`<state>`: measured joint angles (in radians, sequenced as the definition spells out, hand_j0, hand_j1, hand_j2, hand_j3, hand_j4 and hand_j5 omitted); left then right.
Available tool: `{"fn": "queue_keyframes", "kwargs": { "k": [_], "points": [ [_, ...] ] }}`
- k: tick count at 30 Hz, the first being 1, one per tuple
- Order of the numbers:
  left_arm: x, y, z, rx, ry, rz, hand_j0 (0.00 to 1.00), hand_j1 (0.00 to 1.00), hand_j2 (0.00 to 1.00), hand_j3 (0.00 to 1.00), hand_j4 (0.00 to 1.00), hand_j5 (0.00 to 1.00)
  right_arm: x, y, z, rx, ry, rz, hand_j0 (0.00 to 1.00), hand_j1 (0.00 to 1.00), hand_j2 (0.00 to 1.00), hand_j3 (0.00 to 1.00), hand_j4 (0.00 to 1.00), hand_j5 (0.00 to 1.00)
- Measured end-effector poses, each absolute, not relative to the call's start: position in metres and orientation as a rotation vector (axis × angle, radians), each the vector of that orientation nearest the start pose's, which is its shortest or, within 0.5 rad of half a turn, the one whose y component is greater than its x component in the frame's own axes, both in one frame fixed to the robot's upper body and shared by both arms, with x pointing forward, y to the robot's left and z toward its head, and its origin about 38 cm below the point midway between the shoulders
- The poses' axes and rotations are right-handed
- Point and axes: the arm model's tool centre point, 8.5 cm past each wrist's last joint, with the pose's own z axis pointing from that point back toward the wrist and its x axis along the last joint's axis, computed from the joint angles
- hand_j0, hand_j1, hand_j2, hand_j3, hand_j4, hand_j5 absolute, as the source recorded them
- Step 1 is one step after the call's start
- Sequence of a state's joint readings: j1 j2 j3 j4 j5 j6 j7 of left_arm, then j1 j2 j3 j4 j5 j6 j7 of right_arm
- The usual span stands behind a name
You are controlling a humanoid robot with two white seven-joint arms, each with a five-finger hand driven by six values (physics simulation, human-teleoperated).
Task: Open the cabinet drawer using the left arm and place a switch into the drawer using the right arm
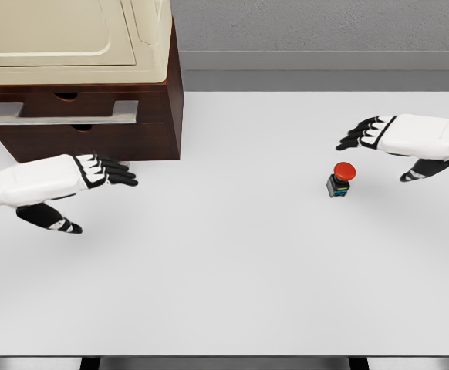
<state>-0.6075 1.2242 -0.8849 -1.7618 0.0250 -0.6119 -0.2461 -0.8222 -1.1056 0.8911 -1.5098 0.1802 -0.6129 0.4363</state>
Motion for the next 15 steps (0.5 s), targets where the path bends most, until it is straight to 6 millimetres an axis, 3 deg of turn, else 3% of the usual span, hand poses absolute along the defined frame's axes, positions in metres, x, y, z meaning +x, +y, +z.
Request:
{"fn": "queue_keyframes", "kwargs": {
  "k": [3, 5, 8, 11, 15],
  "points": [
    [0.348, 0.322, 0.253, 0.014, -1.602, -1.894, 1.0, 1.0, 1.0, 1.0, 1.0, 1.0, 0.419, -0.36, 0.258, -0.394, -1.351, 2.08, 1.0, 1.0, 1.0, 1.0, 1.0, 1.0],
    [0.348, 0.324, 0.26, -0.011, -1.599, -1.876, 1.0, 1.0, 1.0, 1.0, 1.0, 1.0, 0.427, -0.354, 0.262, -0.401, -1.381, 2.069, 1.0, 1.0, 1.0, 1.0, 1.0, 1.0],
    [0.353, 0.329, 0.283, 0.005, -1.629, -1.856, 1.0, 1.0, 1.0, 1.0, 1.0, 1.0, 0.452, -0.337, 0.297, -0.474, -1.399, 2.124, 1.0, 1.0, 1.0, 1.0, 1.0, 1.0],
    [0.355, 0.331, 0.294, 0.019, -1.648, -1.849, 1.0, 1.0, 1.0, 1.0, 1.0, 1.0, 0.451, -0.329, 0.253, -0.357, -1.29, 2.174, 1.0, 1.0, 1.0, 1.0, 1.0, 1.0],
    [0.358, 0.331, 0.306, 0.044, -1.678, -1.848, 1.0, 1.0, 1.0, 1.0, 1.0, 1.0, 0.45, -0.333, 0.225, -0.301, -1.198, 2.188, 1.0, 1.0, 1.0, 1.0, 1.0, 1.0]
  ]
}}
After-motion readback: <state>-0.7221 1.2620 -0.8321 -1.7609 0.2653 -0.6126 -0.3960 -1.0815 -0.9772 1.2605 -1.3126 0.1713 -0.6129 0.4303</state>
